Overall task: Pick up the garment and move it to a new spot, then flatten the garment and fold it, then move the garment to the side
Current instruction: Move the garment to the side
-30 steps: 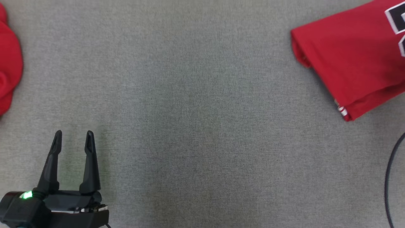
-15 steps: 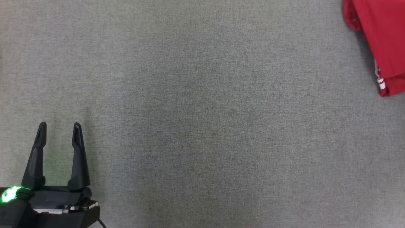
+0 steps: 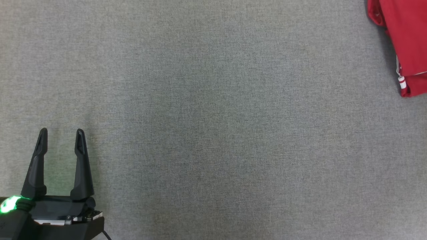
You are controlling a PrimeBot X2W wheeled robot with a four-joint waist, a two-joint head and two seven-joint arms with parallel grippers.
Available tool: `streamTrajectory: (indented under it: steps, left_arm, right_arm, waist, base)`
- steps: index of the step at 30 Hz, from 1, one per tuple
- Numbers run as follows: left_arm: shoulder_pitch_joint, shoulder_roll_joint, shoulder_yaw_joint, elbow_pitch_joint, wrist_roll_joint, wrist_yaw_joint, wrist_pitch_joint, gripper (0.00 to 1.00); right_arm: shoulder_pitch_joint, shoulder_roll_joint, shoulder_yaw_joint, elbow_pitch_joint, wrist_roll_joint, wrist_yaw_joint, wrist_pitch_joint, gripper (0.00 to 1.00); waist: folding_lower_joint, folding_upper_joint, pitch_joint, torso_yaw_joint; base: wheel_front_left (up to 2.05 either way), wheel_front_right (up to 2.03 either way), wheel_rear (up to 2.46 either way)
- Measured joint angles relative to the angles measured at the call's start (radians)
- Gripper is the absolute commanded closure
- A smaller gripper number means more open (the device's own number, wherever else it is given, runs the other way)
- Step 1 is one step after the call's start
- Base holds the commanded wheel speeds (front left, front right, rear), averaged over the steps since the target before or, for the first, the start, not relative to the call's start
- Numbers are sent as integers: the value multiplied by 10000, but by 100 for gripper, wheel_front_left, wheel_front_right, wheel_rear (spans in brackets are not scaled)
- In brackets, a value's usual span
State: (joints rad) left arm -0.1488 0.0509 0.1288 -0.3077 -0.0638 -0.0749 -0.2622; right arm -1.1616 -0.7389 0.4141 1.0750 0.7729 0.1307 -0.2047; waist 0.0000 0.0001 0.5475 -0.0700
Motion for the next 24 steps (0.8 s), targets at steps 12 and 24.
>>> streamTrajectory:
  steps: [12,24]
  left_arm:
    - [69,0,-52,410,-280,171,0,0]
    - [758,-4,-303,1323,-809,456,0,0]
  right_arm:
    - [-304,215,-230,-982,-1229,0,-570,0]
    - [2858,1866,-853,-4596,-2015,0,-593,0]
  waist:
    - [0,-1,-713,22]
    - [-2,-1,-2200,-80]
  base:
    - [0,0,0]
    - [0,0,0]
